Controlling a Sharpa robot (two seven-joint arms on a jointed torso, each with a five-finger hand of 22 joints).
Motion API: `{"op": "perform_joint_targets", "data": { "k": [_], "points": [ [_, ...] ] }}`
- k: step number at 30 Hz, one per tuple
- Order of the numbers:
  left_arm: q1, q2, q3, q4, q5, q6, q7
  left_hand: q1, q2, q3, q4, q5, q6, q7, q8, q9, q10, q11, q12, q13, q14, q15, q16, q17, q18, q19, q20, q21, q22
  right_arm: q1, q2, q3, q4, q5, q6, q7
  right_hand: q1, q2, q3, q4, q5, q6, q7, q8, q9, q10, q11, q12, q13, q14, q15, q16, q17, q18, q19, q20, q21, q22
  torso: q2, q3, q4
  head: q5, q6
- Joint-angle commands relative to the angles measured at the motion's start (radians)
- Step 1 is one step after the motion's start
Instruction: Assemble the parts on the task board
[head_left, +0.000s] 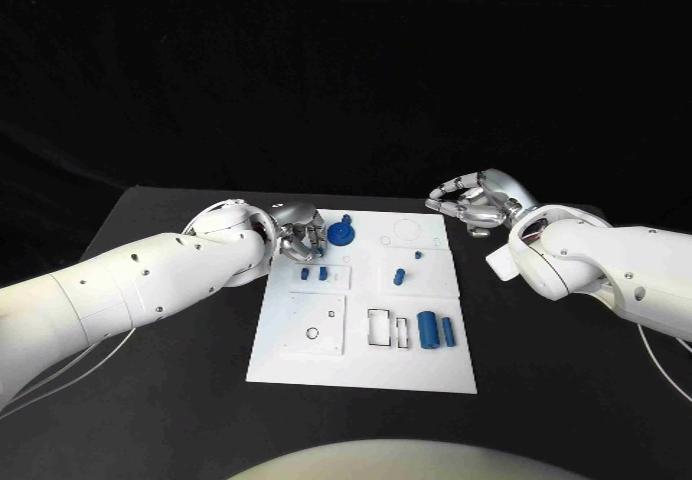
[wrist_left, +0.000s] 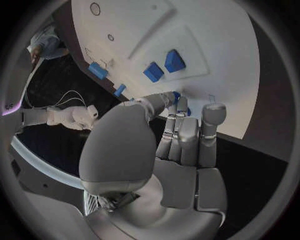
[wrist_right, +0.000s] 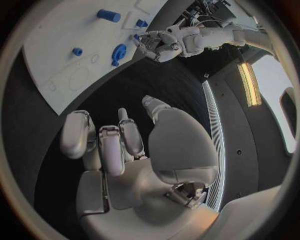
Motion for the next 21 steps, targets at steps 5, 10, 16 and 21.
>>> {"op": "perform_joint_targets", "data": {
  "k": [5,10,16,21],
  "points": [
    [-0.001,0.002,-0.002,-0.003,-0.017,0.017,0.000,0.001,0.006,-0.006,-0.006,-0.006,0.013,0.000,-0.005,0.003,0.014,0.001,-0.006,0.004,0.001,-0.010,-0.006,-0.002,-0.013,0.002,-0.005,0.005,0.004,0.000,0.000,0.000,0.001,-0.004,0.006,0.009,0.009,0.004,-0.002,0.006,0.006,0.002,-0.007,0.007,0.001,-0.005,-0.003,-0.005,0.014,0.044,-0.005,-0.003,0.016,0.014,-0.005,0.002,-0.004,0.000,0.000,0.0000,-0.0001,0.000,-0.001],
    [-0.001,0.001,-0.002,-0.002,-0.018,0.012,0.004,0.002,0.008,-0.007,-0.008,-0.006,0.016,-0.001,-0.005,0.004,0.018,-0.001,-0.007,0.005,0.001,-0.011,-0.006,-0.005,-0.013,0.002,-0.006,0.006,0.005,0.000,0.000,0.000,0.000,-0.004,0.006,0.009,0.009,0.004,-0.002,0.006,0.006,0.002,-0.007,0.007,0.001,-0.005,-0.003,-0.005,0.014,0.044,-0.005,-0.003,0.016,0.014,-0.005,0.002,-0.004,0.000,0.000,-0.0008,0.0009,0.000,-0.001],
    [-0.001,0.000,-0.002,-0.002,-0.019,0.001,0.010,0.004,0.010,-0.009,-0.011,-0.005,0.022,-0.003,-0.004,0.006,0.024,-0.003,-0.008,0.008,0.001,-0.013,-0.006,-0.006,-0.014,0.004,-0.007,0.007,0.007,0.000,0.000,0.000,0.000,-0.004,0.006,0.008,0.009,0.005,-0.006,0.010,0.007,0.003,-0.007,0.008,0.002,-0.005,-0.003,-0.004,0.015,0.044,-0.005,-0.004,0.016,0.014,-0.005,0.002,-0.005,-0.001,0.000,-0.0002,0.0002,0.000,0.000],
    [-0.001,0.000,-0.002,-0.001,-0.015,0.002,0.015,0.005,0.010,-0.010,-0.012,-0.005,0.023,-0.004,-0.004,0.006,0.025,-0.003,-0.009,0.008,0.003,-0.013,-0.004,-0.001,-0.013,0.003,-0.008,0.006,0.006,0.000,0.000,0.000,0.000,-0.004,0.006,0.009,0.009,0.005,-0.006,0.010,0.007,0.003,-0.007,0.008,0.002,-0.005,-0.003,-0.004,0.015,0.044,-0.005,-0.004,0.016,0.014,-0.005,0.002,-0.005,-0.001,0.000,-0.0001,0.0001,0.000,-0.001]
  ]
}}
